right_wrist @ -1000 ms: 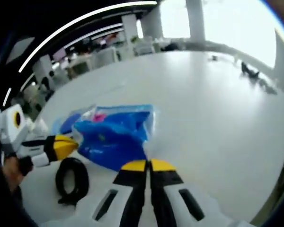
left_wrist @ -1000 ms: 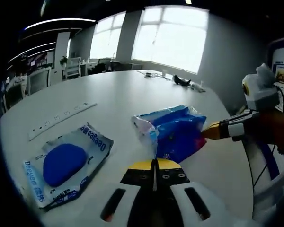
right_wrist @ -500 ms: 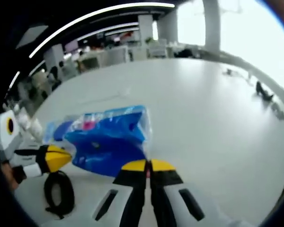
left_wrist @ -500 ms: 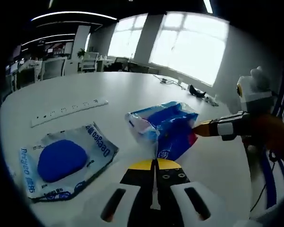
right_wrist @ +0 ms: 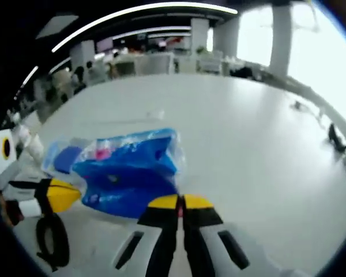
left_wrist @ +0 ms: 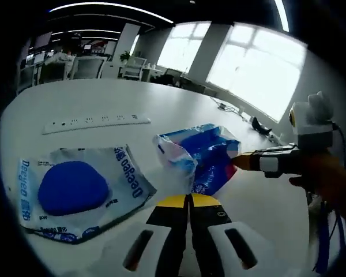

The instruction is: Arrange the tabletop items into an orderly group along one side of the table until the central work area is clear of visible clutter.

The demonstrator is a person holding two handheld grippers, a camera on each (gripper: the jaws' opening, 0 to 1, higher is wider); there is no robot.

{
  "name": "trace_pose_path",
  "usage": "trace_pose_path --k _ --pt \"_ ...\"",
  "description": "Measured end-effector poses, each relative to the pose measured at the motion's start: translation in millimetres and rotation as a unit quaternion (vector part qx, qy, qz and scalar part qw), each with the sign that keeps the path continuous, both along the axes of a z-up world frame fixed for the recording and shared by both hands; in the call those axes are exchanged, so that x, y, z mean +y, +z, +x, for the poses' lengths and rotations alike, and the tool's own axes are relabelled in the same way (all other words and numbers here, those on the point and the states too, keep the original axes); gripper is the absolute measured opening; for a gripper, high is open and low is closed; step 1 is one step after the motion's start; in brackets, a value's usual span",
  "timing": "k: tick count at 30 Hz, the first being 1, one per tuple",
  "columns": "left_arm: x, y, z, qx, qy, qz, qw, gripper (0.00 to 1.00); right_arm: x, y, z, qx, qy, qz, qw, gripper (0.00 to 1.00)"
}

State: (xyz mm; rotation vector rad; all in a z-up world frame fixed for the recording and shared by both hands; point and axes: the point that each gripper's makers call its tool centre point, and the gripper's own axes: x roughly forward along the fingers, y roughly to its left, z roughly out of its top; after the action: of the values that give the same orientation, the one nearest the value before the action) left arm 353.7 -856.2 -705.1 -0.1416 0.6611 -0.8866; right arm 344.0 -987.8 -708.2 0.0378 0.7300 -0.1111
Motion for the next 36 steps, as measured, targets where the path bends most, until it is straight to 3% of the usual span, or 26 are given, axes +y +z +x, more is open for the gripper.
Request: trace_pose_path --k 10,21,24,26,36 --pt "1 -9.5 18.2 0.016 0.044 0.014 0.9988 0.0 0 -14.7 19 0.017 0.024 -0.016 0.9994 0.0" --pt "-1 -18.4 23.6 -0.018 0.065 0.063 0.9957 0.0 -5 -19.1 27 0.028 0.035 -0.023 0.9987 0.0" --pt "-3 -14.0 24.4 -0.049 0.054 0.081 0.994 0.0 -8 -19.6 26 0.032 0.036 -0.028 0.9985 0.02" --pt "-4 -14.4 21.3 -0.052 0.052 0.089 0.9933 0.0 -13 -21.4 25 0.036 0.038 -0.04 0.9978 0.02" --pt "-4 -7.0 12.0 -0.08 0.044 0.1 0.9908 0.0 -20 -21.3 25 0.024 0.021 -0.014 0.9994 0.01"
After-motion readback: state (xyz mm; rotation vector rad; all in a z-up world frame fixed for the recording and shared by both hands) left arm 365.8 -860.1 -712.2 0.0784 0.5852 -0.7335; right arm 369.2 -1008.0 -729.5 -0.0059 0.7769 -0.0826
